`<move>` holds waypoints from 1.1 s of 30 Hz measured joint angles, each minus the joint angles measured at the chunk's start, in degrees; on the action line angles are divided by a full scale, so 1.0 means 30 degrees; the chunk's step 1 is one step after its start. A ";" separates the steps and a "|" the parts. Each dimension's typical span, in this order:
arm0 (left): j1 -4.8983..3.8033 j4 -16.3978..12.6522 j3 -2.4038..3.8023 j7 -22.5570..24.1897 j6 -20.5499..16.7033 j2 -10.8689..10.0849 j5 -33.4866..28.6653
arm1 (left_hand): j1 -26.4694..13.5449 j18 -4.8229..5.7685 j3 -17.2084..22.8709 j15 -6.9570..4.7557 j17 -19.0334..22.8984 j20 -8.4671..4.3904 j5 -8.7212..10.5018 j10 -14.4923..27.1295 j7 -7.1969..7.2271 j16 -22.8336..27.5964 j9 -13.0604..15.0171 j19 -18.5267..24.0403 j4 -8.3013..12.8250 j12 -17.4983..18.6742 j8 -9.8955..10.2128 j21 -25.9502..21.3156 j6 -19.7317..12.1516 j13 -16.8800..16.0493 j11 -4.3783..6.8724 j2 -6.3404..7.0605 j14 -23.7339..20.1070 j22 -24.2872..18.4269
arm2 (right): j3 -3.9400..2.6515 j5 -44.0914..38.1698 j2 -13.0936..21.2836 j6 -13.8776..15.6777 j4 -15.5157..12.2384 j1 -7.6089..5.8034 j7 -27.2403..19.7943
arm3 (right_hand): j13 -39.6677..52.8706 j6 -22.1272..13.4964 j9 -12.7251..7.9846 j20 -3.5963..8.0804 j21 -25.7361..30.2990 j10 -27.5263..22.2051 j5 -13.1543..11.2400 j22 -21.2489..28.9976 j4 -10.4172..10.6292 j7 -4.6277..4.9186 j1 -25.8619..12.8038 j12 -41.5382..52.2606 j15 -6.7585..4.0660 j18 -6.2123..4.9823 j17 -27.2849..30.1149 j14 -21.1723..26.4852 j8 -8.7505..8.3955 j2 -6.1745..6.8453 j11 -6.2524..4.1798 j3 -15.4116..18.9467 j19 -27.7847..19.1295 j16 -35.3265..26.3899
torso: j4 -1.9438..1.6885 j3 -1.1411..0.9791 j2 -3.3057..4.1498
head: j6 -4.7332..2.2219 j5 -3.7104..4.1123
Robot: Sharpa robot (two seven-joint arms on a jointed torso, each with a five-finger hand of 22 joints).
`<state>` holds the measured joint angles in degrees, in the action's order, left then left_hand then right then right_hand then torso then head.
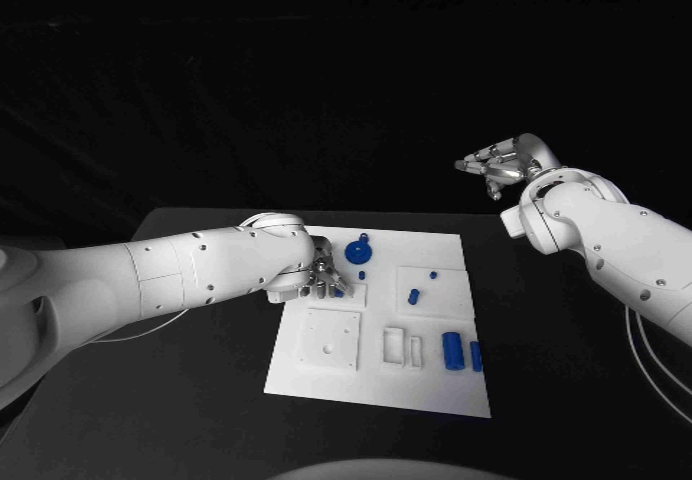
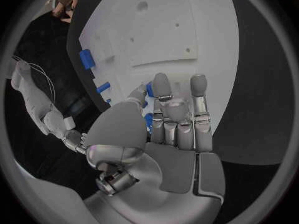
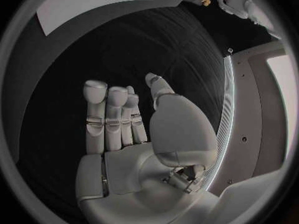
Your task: Assemble the parts on the task board
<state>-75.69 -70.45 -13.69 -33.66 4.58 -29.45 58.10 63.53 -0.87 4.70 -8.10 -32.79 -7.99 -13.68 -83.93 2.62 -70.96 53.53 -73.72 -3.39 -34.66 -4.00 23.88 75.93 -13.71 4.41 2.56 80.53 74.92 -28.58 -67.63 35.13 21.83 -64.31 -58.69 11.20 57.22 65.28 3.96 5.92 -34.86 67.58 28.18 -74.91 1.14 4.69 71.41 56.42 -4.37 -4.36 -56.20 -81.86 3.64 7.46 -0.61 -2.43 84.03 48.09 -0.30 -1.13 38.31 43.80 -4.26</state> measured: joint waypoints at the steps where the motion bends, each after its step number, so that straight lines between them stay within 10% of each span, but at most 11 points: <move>1: 0.0007 0.0000 -0.0005 -0.0003 0.0000 -0.0018 0.0006 | 0.0044 0.0001 0.0142 0.0000 0.0019 0.0000 0.0234 0.0000 0.0009 0.0000 -0.0001 -0.0001 -0.0375 0.0059 0.0000 0.0000 0.0036 -0.0014 0.0000 0.0285 0.0001 0.0000 | 0.0000 0.0002 0.0003 -0.0002 0.0004 0.0007 0.0000 | -0.0017 0.0000 0.0000 0.0000 0.0017 0.0000 0.0000 0.0000 0.0041 0.0000 0.0000 -0.0038 0.0000 -0.0001 0.0000 0.0001 0.0000 0.0000 0.0000 0.0040 0.0000 0.0000 | 0.0000 0.0000 0.0000 | 0.0000 0.0009; 19: 0.0071 -0.0182 0.0299 -0.0029 -0.0013 -0.0505 -0.0075 | 0.0376 -0.0001 0.0497 0.0185 0.0565 0.0001 0.2577 -0.0016 -0.0388 0.0369 -0.0191 0.0000 -0.3346 0.0423 0.0002 -0.0242 -0.0261 -0.0053 -0.0019 0.2426 -0.0182 -0.0004 | 0.0000 0.0096 0.0097 -0.0022 0.0018 0.0197 -0.0017 | -0.0045 -0.0115 0.0000 0.0000 0.0101 0.0000 0.0075 0.0001 0.0151 -0.0018 -0.0185 -0.0038 0.0000 0.0000 0.0065 0.0001 0.0000 -0.0028 -0.0001 0.0150 0.0000 -0.0095 | 0.0009 0.0011 -0.0002 | -0.0070 0.0064; 33: -0.0129 -0.0031 0.1316 0.0012 0.0149 -0.0861 -0.3754 | 0.0210 0.0000 -0.0840 0.0421 0.1688 0.0071 0.2880 -0.0034 -0.1433 -0.0102 -0.9875 0.0281 -0.3788 0.1555 0.0003 -0.0383 -0.2744 -0.0601 -0.0518 0.2593 -0.0969 -0.0006 | 0.0000 0.0249 0.0130 -0.0021 0.0082 0.0350 -0.0018 | -0.0042 -0.0113 0.0000 0.0000 0.0100 0.0000 0.0075 0.0001 0.0171 -0.0020 -0.0184 -0.0038 0.0000 0.0000 0.0065 0.0000 0.0000 -0.0027 -0.0001 0.0170 0.0000 -0.0095 | 0.0002 -0.0011 -0.0018 | -0.0172 0.0024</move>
<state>-76.08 -70.54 -9.74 -33.62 5.03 -32.03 46.84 64.16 -0.87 2.18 -6.84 -27.73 -7.78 -5.04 -84.04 -1.68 -71.27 23.91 -72.88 -14.76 -29.99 -3.99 22.74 67.70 -15.51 2.86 10.34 77.63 74.90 -28.58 -66.89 35.52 21.77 -64.06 -57.64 11.15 57.10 64.95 3.96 5.92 -34.56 67.57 28.41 -74.90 1.66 4.63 70.86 56.31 -4.37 -4.36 -56.01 -81.86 3.64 7.38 -0.62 -1.92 84.03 47.80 -0.29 -1.16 38.25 43.29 -4.19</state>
